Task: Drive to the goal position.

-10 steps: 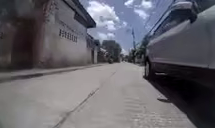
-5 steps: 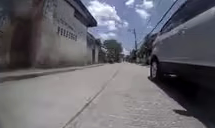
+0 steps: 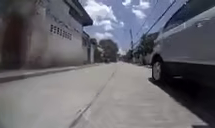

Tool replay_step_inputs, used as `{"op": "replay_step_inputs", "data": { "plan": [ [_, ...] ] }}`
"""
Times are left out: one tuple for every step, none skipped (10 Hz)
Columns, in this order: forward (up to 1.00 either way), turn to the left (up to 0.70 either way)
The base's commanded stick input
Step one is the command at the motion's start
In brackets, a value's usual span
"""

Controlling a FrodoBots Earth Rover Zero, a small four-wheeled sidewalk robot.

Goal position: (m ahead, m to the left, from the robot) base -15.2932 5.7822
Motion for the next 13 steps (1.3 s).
{"op": "replay_step_inputs", "data": {
  "plan": [
    [0.85,0.00],
    [0.85,0.00],
    [0.85,0.00],
    [0.85,0.00],
    [0.85,0.00],
    [0.85,0.00],
    [0.85,-0.06],
    [0.85,-0.29],
    [0.85,-0.34],
    [0.85,-0.34],
    [0.85,-0.34],
    [0.85,-0.34],
    [0.85,-0.34]
  ]
}}
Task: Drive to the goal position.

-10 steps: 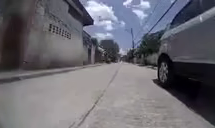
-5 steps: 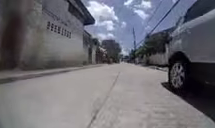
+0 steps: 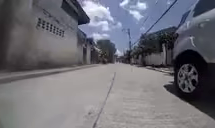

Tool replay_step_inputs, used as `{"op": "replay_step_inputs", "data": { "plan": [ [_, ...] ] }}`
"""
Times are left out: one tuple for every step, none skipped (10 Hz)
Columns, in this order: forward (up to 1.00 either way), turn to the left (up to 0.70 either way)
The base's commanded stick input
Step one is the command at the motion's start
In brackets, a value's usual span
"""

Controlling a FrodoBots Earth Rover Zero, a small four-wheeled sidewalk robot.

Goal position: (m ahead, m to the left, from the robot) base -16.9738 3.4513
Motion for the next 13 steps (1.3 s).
{"op": "replay_step_inputs", "data": {
  "plan": [
    [0.85,-0.34],
    [0.85,-0.34],
    [0.85,-0.34],
    [0.85,-0.34],
    [0.85,-0.12],
    [0.85,0.00],
    [0.85,0.00],
    [0.85,0.00],
    [0.85,0.00],
    [0.85,0.00],
    [0.85,0.00],
    [0.85,-0.11],
    [0.85,-0.27]
  ]
}}
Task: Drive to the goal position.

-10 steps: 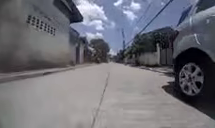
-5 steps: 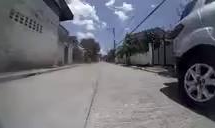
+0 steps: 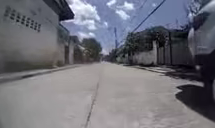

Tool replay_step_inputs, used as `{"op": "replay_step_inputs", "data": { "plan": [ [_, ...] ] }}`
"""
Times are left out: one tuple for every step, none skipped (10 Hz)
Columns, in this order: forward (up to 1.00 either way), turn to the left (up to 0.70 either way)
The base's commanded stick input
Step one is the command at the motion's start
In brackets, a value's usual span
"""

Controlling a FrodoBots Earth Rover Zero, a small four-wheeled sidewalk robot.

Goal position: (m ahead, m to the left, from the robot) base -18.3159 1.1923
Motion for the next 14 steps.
{"op": "replay_step_inputs", "data": {
  "plan": [
    [0.85,-0.34],
    [0.85,-0.34],
    [0.85,-0.34],
    [0.85,-0.34],
    [0.85,-0.34],
    [0.85,-0.34],
    [0.85,-0.15],
    [0.85,0.00],
    [0.85,0.00],
    [0.85,0.00],
    [0.85,0.00],
    [0.85,0.00],
    [0.85,0.00],
    [0.85,0.00]
  ]
}}
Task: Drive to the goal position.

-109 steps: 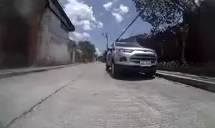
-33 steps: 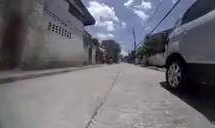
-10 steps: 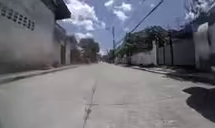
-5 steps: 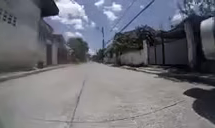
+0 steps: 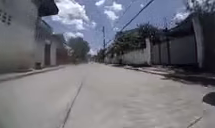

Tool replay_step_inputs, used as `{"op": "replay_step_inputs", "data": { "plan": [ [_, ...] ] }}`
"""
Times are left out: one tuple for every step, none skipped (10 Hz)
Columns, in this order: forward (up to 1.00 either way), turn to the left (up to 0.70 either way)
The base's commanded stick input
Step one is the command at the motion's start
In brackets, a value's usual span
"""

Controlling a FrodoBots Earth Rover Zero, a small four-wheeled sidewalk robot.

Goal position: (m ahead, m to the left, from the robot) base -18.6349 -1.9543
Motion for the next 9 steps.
{"op": "replay_step_inputs", "data": {
  "plan": [
    [0.85,0.00],
    [0.85,0.00],
    [0.85,0.00],
    [0.85,0.00],
    [0.85,0.00],
    [0.85,0.00],
    [0.85,0.00],
    [0.85,0.00],
    [0.85,0.00]
  ]
}}
